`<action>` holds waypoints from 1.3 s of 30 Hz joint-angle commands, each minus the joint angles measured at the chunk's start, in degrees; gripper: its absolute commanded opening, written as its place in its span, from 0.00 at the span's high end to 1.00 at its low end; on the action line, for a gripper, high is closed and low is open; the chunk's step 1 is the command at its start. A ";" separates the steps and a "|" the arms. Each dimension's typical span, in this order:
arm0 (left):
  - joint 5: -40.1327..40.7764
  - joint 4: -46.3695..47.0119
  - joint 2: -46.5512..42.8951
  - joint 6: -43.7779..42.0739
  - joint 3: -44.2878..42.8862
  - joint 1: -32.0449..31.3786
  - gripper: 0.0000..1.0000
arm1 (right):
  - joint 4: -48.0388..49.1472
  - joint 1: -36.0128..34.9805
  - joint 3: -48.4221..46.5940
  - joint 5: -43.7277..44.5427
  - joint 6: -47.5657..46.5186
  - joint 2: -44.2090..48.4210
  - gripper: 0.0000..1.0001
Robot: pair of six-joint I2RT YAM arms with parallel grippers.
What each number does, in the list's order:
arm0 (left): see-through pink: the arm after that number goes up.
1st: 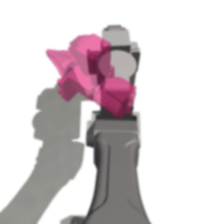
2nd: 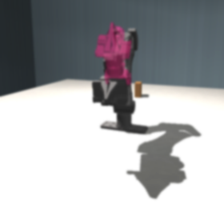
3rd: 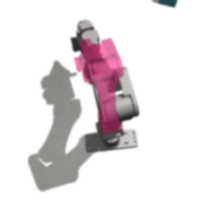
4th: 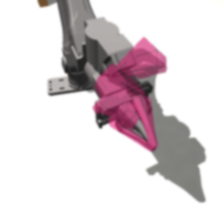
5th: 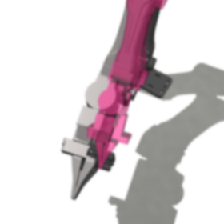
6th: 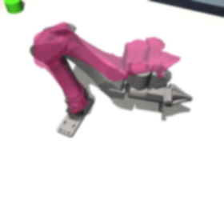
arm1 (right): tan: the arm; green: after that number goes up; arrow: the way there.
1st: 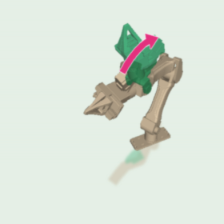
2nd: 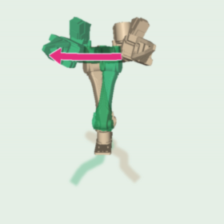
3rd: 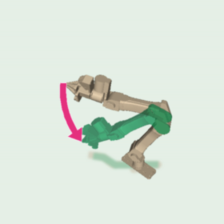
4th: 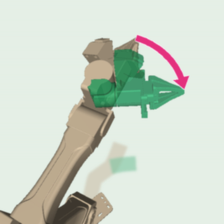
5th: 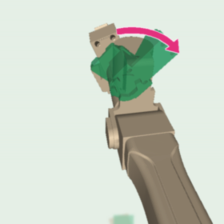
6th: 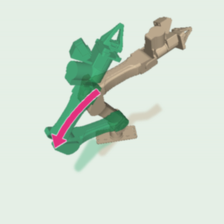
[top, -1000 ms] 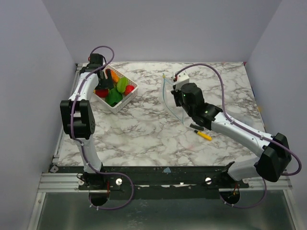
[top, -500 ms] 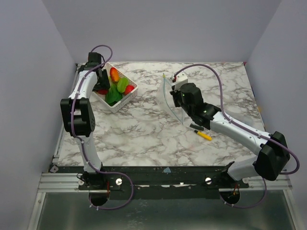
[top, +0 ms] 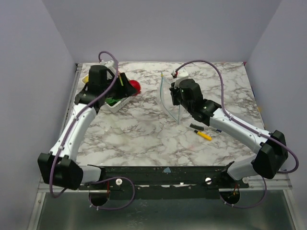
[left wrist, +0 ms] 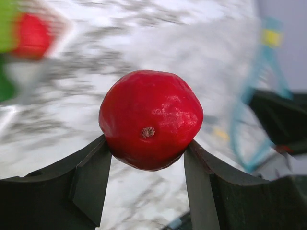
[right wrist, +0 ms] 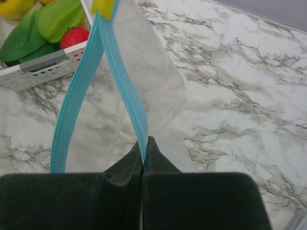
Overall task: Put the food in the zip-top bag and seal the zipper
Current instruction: Place the fake fruit in the zipper food storage bag.
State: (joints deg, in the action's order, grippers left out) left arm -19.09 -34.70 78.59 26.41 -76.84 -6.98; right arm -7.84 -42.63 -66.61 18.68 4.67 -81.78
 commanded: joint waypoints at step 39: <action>14.22 1.02 -11.82 6.17 3.34 -30.90 0.01 | -3.98 0.11 -8.49 -10.49 18.21 1.19 0.99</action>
State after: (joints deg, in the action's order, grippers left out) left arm -7.31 -25.43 68.71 38.68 -69.93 -37.85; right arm -9.89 -42.28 -73.49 7.62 21.26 -80.49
